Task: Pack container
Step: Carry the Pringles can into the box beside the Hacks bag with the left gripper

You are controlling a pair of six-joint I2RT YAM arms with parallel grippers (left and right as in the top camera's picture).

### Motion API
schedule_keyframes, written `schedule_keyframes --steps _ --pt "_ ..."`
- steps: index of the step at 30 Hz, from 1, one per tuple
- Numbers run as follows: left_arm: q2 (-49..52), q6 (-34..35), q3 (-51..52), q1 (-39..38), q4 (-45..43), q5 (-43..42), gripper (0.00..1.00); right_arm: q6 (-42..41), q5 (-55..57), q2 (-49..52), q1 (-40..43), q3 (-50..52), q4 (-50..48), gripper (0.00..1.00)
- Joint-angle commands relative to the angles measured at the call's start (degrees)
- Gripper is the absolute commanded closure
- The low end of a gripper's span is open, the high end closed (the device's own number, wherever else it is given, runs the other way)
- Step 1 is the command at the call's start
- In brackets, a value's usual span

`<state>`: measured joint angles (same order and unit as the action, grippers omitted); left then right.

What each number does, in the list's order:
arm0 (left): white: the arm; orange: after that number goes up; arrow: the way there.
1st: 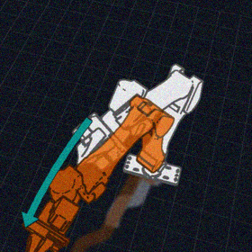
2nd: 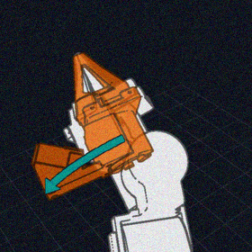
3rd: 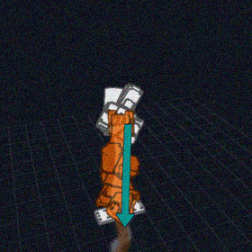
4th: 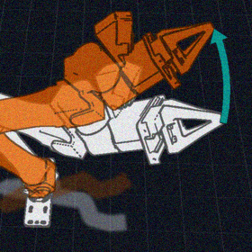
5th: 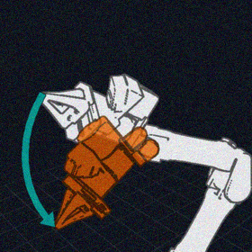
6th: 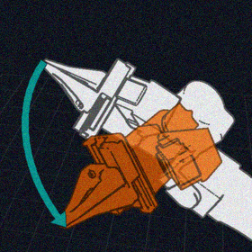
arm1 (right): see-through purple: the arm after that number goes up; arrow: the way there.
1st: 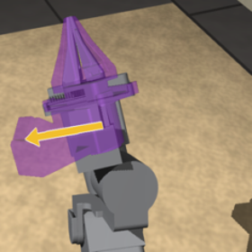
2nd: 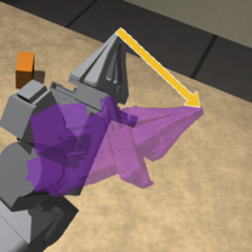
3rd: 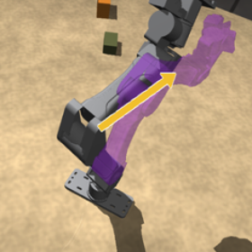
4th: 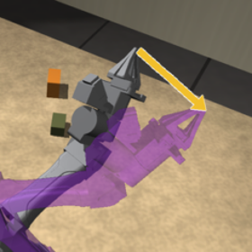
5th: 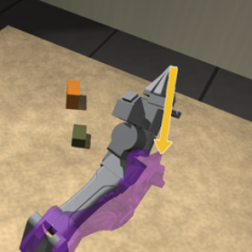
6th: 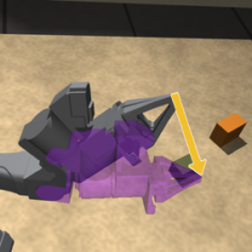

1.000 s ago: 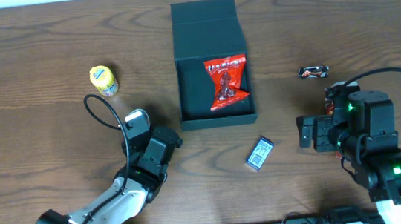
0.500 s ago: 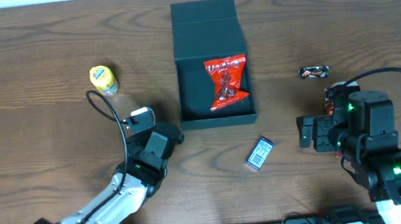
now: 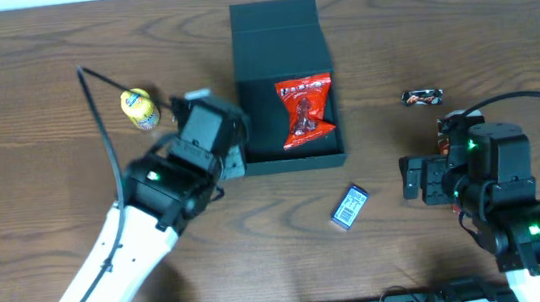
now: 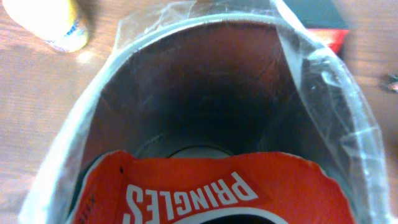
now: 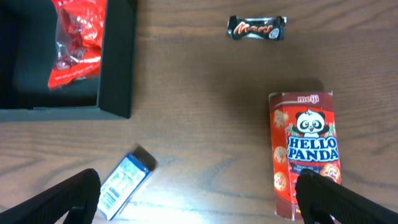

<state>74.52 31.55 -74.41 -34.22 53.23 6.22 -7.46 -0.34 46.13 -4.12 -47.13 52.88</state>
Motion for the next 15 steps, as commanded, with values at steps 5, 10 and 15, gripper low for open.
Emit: schedule_keyframes --steps 5,10,15 --pt "17.62 -11.1 -25.7 0.17 14.38 -15.54 0.94 -0.9 0.55 0.0 -0.42 0.02 0.04 0.01" --pt "34.71 -17.31 -42.29 0.33 28.44 -19.34 0.94 -0.87 0.52 0.0 -0.42 0.02 0.26 0.01" --pt "44.37 -19.34 -45.97 2.14 31.01 -20.9 0.94 -0.87 0.52 0.0 -0.42 0.02 0.28 0.01"
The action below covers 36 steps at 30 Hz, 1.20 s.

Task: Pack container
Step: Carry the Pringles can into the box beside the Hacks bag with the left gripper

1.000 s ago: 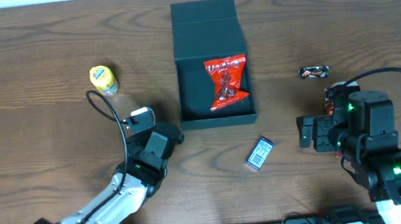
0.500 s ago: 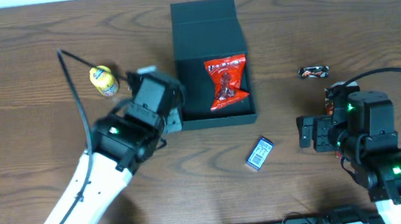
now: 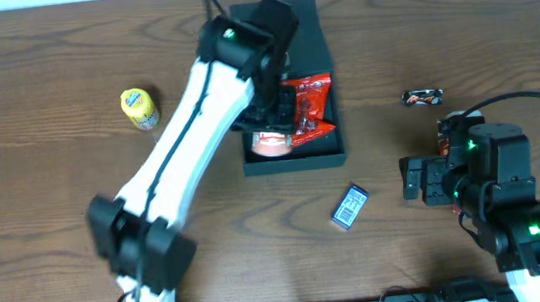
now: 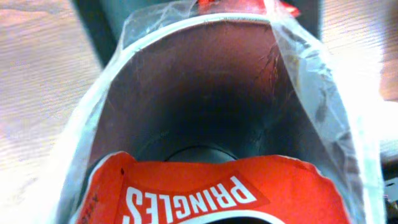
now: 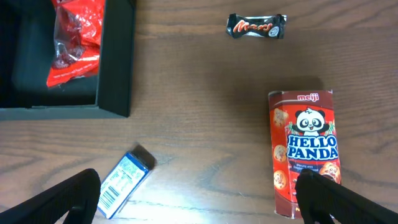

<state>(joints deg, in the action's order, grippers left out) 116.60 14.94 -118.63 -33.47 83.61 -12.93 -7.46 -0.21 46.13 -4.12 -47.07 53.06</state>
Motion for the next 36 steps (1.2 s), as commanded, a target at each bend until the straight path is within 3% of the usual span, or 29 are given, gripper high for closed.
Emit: schedule_keyframes --steps 1,12,20,33,36 --pt "3.21 -2.73 -1.75 1.79 0.52 -1.75 0.94 -0.87 0.39 0.0 -0.42 -0.04 0.15 0.01" --pt "10.16 -2.05 -1.75 5.6 -2.64 -1.51 0.94 -0.87 0.39 0.02 -0.42 -0.04 0.35 0.01" --pt "14.34 0.5 -1.64 5.18 0.09 -1.49 0.94 -0.87 0.39 0.0 -0.42 -0.04 0.79 0.01" --pt "15.08 2.97 -1.64 5.16 1.05 -0.37 0.94 -0.87 0.39 0.02 -0.42 -0.04 0.74 0.01" --pt "15.08 3.08 -1.64 5.16 1.05 -0.37 0.85 -0.87 0.39 0.02 -0.42 -0.04 0.76 0.01"
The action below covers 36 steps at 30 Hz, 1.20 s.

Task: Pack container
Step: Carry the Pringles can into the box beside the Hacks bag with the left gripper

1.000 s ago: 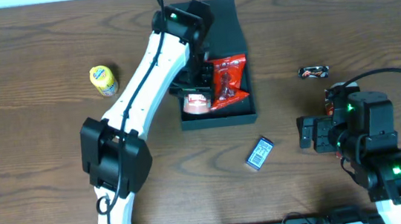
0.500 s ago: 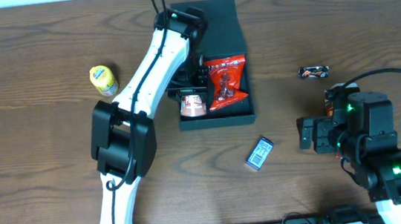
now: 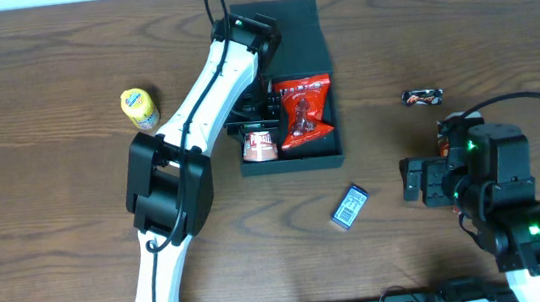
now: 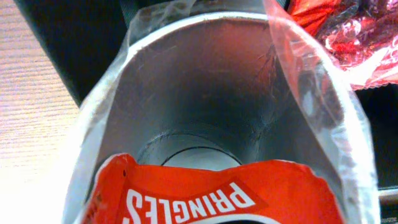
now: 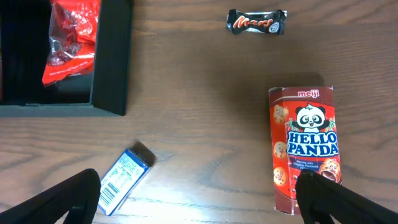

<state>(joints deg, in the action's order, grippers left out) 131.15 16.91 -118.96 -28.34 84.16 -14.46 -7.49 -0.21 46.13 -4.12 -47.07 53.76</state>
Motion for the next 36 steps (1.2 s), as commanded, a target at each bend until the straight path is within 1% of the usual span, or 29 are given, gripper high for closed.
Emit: schedule_keyframes --steps 1,3,4,7,8,10,11,13,15,16,19,21,24,26,27,28,36 --pt "0.52 1.11 -1.31 0.02 0.5 1.2 0.85 -0.85 0.42 0.0 -0.42 -0.04 0.07 0.01" --pt "0.52 1.14 -1.31 0.02 0.52 1.33 0.84 -0.85 0.39 0.0 -0.42 -0.04 0.07 0.01" --pt "0.52 1.11 -1.31 0.02 0.52 1.33 0.79 -0.85 0.42 0.0 -0.42 -0.04 0.07 0.01" --pt "0.52 1.11 -1.31 -0.2 0.5 1.38 0.74 -0.85 0.42 0.02 -0.42 -0.04 0.24 0.01" --pt "0.55 1.11 -1.31 -0.26 0.5 1.4 0.69 -0.85 0.42 0.0 -0.42 -0.04 0.28 0.01" --pt "0.55 1.11 -1.31 -0.44 0.5 1.57 0.68 -0.85 0.42 0.0 -0.42 -0.04 0.5 0.01" --pt "0.52 1.11 -1.31 -0.52 0.48 1.57 0.63 -0.85 0.42 0.02 -0.42 -0.04 0.57 0.01" --pt "0.52 1.11 -1.31 -0.61 0.48 1.57 0.62 -0.85 0.42 0.0 -0.42 -0.04 0.7 0.01" --pt "0.55 1.11 -1.31 -0.61 0.48 1.57 0.56 -0.85 0.42 0.0 -0.42 -0.04 0.7 0.01" --pt "0.55 1.11 -1.31 -0.61 0.5 1.57 0.52 -0.85 0.42 0.0 -0.42 -0.04 0.7 0.01" --pt "0.52 1.11 -1.31 -0.61 0.5 1.57 0.46 -0.85 0.42 0.0 -0.42 -0.04 0.7 0.01" --pt "0.55 1.11 -1.31 -0.61 0.5 1.57 0.38 -0.85 0.42 0.0 -0.42 -0.04 0.68 0.01" --pt "0.52 1.11 -1.31 -0.61 0.5 1.57 0.32 -0.85 0.42 0.0 -0.42 -0.04 0.68 0.01" --pt "0.52 1.11 -1.31 -0.61 0.5 1.57 0.31 -0.85 0.42 0.02 -0.42 -0.04 0.68 0.01" --pt "0.55 1.11 -1.31 -0.61 0.48 1.57 0.27 -0.83 0.42 0.0 -0.42 -0.04 0.68 0.01" --pt "0.52 1.14 -1.31 -0.61 0.48 1.55 0.2 -0.83 0.42 0.0 -0.42 -0.04 0.68 0.01" --pt "0.52 1.33 -1.31 -0.61 0.48 1.53 0.18 -0.83 0.42 0.0 -0.42 -0.04 0.66 0.01"
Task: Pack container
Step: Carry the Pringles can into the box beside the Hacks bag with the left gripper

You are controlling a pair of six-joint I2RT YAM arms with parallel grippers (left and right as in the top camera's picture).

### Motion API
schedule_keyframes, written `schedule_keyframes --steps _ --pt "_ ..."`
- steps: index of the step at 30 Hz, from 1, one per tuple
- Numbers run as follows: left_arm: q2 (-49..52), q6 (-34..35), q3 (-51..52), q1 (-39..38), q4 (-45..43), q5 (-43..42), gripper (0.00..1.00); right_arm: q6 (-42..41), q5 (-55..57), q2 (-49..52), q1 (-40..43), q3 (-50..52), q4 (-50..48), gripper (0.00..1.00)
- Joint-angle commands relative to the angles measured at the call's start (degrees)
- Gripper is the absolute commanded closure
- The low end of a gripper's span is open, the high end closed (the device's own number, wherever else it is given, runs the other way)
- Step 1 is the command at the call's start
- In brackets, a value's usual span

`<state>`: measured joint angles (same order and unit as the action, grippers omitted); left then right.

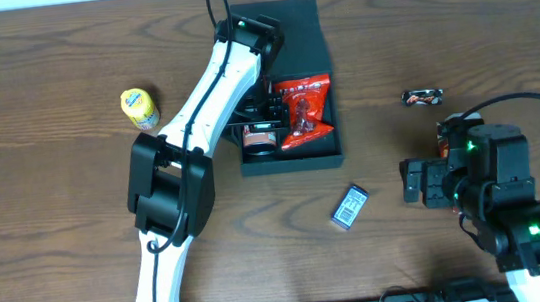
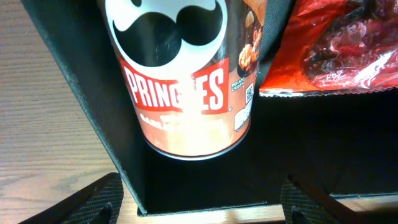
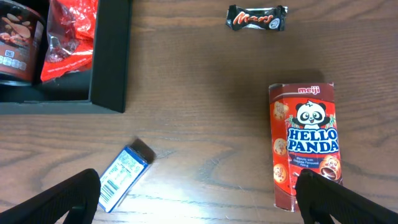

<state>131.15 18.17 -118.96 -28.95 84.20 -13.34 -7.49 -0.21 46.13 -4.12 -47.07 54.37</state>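
The black box (image 1: 291, 161) stands at the table's middle back, lid flipped open behind it. A Pringles can (image 2: 186, 81) lies in its left half (image 1: 259, 139), beside a red snack bag (image 1: 304, 112). My left gripper (image 2: 202, 202) hovers just above the can's end, open, with nothing between its fingers. Over the table at the right, my right gripper (image 3: 198, 199) is open and empty. A blue packet (image 3: 124, 177) lies near its left finger and a Hello Panda box (image 3: 305, 149) near its right.
A Mars bar (image 3: 256, 17) lies at the far right beyond the Hello Panda box. A small yellow bottle (image 1: 139, 108) stands left of the black box. My left arm stretches from the front edge up over the box's left side.
The left gripper has let go of the Pringles can and stands open, drawn back from it. The can now lies in the box's left half. The right arm has not moved.
The left gripper first held the Pringles can over the table left of the box. Then it was over the box, then low inside it beside the red bag. Now the can rests there, released. The right gripper stayed open in place throughout.
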Motion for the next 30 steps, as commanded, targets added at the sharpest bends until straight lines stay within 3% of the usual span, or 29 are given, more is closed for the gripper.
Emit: schedule_keyframes --steps 1,4,9,21,30 --pt "0.52 0.07 -1.31 0.0 0.44 0.39 0.18 -0.83 0.42 0.0 -0.42 -0.04 0.04 0.01" --pt "0.28 0.11 -1.46 0.0 0.02 0.39 0.17 -0.83 0.42 0.0 -0.42 -0.04 0.02 0.01" --pt "0.22 -0.85 -5.73 -0.33 -2.4 0.39 0.03 -0.85 0.42 0.02 -0.42 -0.04 -0.39 0.01" --pt "0.74 -4.09 -10.27 -0.11 -15.32 -0.59 0.05 -0.83 0.42 0.02 -0.42 -0.04 -0.79 0.01" --pt "1.95 -4.48 -10.16 0.07 -18.88 0.66 0.05 -0.85 0.42 0.02 -0.42 -0.04 -0.81 0.01"
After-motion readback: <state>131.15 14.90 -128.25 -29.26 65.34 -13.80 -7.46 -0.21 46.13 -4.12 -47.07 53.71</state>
